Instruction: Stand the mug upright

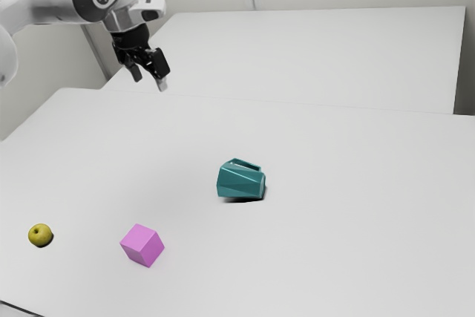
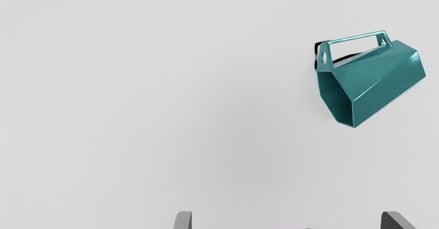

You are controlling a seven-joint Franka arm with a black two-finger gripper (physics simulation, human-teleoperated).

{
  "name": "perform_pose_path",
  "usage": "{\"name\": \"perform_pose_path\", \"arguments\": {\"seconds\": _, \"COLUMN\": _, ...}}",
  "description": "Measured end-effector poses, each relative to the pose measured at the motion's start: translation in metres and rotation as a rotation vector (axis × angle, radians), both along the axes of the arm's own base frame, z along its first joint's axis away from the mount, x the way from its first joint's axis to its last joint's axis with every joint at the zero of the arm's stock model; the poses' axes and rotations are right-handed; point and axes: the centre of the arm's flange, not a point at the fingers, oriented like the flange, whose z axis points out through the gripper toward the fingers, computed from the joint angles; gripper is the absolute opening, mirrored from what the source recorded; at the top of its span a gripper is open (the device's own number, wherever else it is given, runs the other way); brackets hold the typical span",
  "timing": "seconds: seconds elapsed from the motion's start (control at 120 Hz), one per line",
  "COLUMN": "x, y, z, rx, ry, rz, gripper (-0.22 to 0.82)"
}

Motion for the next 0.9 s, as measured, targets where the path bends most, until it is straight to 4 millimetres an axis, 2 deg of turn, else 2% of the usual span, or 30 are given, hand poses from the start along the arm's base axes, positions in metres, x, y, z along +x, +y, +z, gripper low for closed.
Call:
{"name": "perform_pose_path", "arguments": {"seconds": 0.075, "x": -0.002, "y": 0.011, "z": -0.004, "rx": 0.000, "ry": -0.002, "rz": 0.024, "gripper": 0.60}}
{"name": "perform_pose_path", "arguments": {"seconds": 0.175, "x": -0.014, "y": 0.022, "z": -0.009, "rx": -0.003, "ry": -0.010, "rz": 0.048, "gripper": 0.60}}
{"name": "perform_pose_path", "arguments": {"seconds": 0.275, "x": -0.059, "y": 0.028, "z": -0.031, "rx": -0.018, "ry": -0.025, "rz": 0.060, "gripper": 0.60}}
{"name": "perform_pose_path", "arguments": {"seconds": 0.317, "x": -0.071, "y": 0.037, "z": -0.040, "rx": -0.033, "ry": -0.040, "rz": 0.079, "gripper": 0.60}}
{"name": "perform_pose_path", "arguments": {"seconds": 0.408, "x": -0.087, "y": 0.076, "z": -0.073, "rx": -0.156, "ry": -0.067, "rz": 0.169, "gripper": 0.60}}
{"name": "perform_pose_path", "arguments": {"seconds": 0.525, "x": -0.115, "y": 0.143, "z": -0.125, "rx": -0.503, "ry": -0.132, "rz": 0.341, "gripper": 0.60}}
{"name": "perform_pose_path", "arguments": {"seconds": 0.592, "x": -0.129, "y": 0.178, "z": -0.146, "rx": -0.683, "ry": -0.204, "rz": 0.393, "gripper": 0.60}}
{"name": "perform_pose_path", "arguments": {"seconds": 0.642, "x": -0.136, "y": 0.198, "z": -0.163, "rx": -0.783, "ry": -0.255, "rz": 0.397, "gripper": 0.60}}
{"name": "perform_pose_path", "arguments": {"seconds": 0.75, "x": -0.143, "y": 0.228, "z": -0.221, "rx": -0.934, "ry": -0.339, "rz": 0.381, "gripper": 0.60}}
{"name": "perform_pose_path", "arguments": {"seconds": 0.817, "x": -0.143, "y": 0.234, "z": -0.246, "rx": -0.980, "ry": -0.404, "rz": 0.341, "gripper": 0.61}}
{"name": "perform_pose_path", "arguments": {"seconds": 0.9, "x": -0.127, "y": 0.206, "z": -0.269, "rx": -1.022, "ry": -0.453, "rz": 0.214, "gripper": 0.60}}
